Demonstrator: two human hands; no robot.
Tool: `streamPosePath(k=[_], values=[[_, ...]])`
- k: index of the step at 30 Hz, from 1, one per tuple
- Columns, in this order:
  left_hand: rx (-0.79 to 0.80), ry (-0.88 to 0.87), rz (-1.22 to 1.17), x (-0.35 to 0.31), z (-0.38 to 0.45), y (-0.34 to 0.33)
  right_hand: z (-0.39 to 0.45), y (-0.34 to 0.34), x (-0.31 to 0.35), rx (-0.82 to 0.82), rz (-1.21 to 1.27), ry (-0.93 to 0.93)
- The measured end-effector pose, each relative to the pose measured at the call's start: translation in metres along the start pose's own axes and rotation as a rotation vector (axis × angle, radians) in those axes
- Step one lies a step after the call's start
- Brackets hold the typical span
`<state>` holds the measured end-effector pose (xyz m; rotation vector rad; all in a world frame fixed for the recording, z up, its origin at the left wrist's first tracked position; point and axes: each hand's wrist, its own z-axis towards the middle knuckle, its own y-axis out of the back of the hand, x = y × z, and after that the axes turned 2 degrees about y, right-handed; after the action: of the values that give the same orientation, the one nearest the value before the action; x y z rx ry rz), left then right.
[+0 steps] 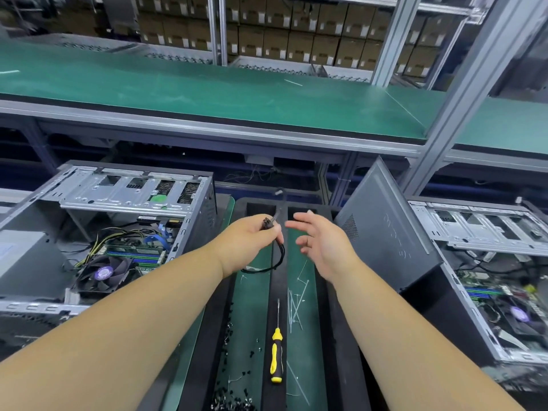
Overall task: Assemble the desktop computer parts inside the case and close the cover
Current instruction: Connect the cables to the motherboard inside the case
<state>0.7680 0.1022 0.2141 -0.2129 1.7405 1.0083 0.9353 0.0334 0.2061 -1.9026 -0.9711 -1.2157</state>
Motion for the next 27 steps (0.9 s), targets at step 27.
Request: streamPosePath(k=[27], values=[[0.091,-0.147,0.825,0.130,-0.059,0.201,0.003,-0.229,0.000,0.163,0.395,0.132]])
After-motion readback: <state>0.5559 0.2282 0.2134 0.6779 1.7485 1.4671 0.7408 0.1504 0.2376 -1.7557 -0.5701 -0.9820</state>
